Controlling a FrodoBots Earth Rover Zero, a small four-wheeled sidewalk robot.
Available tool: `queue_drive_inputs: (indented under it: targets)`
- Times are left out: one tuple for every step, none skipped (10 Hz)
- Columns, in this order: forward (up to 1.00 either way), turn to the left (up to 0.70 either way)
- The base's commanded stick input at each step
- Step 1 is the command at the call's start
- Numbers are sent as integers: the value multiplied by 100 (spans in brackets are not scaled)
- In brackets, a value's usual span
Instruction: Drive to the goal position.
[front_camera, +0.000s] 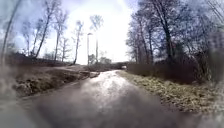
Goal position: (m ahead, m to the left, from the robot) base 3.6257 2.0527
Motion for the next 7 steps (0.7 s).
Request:
queue_drive_inputs:
  targets:
    - [85, 4]
    - [85, 5]
    - [85, 5]
    - [85, 5]
    - [85, 5]
    - [85, 4]
    - [85, 4]
